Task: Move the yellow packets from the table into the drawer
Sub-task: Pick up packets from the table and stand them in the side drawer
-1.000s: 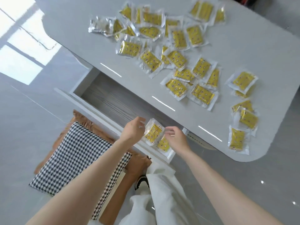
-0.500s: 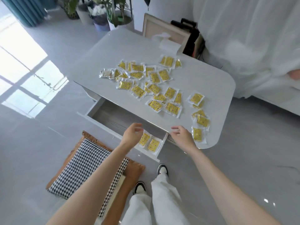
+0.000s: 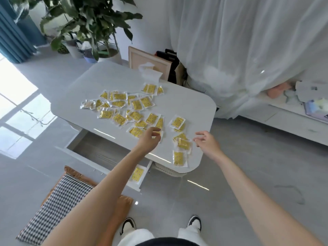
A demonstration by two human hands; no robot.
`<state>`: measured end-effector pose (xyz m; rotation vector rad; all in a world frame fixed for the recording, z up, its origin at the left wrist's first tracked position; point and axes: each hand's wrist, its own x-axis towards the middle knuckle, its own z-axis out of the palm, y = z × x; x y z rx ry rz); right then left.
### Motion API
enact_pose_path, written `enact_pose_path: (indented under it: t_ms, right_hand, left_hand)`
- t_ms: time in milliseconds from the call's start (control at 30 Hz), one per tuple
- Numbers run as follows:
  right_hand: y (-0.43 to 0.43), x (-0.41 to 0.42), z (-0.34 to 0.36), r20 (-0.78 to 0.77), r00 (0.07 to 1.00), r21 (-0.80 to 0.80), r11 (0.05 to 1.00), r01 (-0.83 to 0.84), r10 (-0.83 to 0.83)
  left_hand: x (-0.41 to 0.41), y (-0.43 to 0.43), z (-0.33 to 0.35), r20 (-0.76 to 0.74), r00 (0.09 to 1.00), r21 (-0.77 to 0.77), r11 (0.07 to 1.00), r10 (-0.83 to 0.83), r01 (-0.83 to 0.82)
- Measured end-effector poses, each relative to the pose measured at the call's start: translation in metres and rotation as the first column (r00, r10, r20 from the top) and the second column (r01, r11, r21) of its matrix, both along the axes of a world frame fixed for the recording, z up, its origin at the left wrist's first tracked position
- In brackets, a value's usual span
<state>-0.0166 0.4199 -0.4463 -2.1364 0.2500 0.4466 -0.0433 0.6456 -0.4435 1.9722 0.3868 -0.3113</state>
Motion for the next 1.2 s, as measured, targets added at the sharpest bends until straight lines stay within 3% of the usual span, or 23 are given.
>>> enact_pose_path:
  t_ms: [233,433,633,1000,1200]
  right_hand:
    - [-0.114,0.043,0.022,-0.024,0.996,0.036,0.996,-0.081,0.081]
    - [-0.159,0.088,0.021,-0.071,0.983,0.032,0.986,-0.166,0.167]
    - [-0.159,0.153,0.01,-0.063,0.963,0.004,0.965,-0.263,0.263]
    - [-0.129,0.321,-0.028,-0.155,0.857,-0.056,0.862,-0.504,0.491]
    - [-0.105,0.392,-0.041,-0.192,0.784,-0.075,0.788,-0.612,0.59]
  left_hand:
    - [0.033,-0.104,0.012,-0.005,0.993,-0.105,0.988,0.114,-0.114]
    - [0.061,-0.156,0.003,-0.082,0.981,-0.109,0.977,0.174,-0.183]
    - [0.111,-0.162,-0.019,-0.115,0.961,-0.118,0.957,0.251,-0.264]
    - [0.251,-0.155,-0.063,-0.278,0.845,-0.096,0.862,0.457,-0.497]
    - [0.305,-0.146,-0.064,-0.267,0.799,-0.114,0.805,0.539,-0.582]
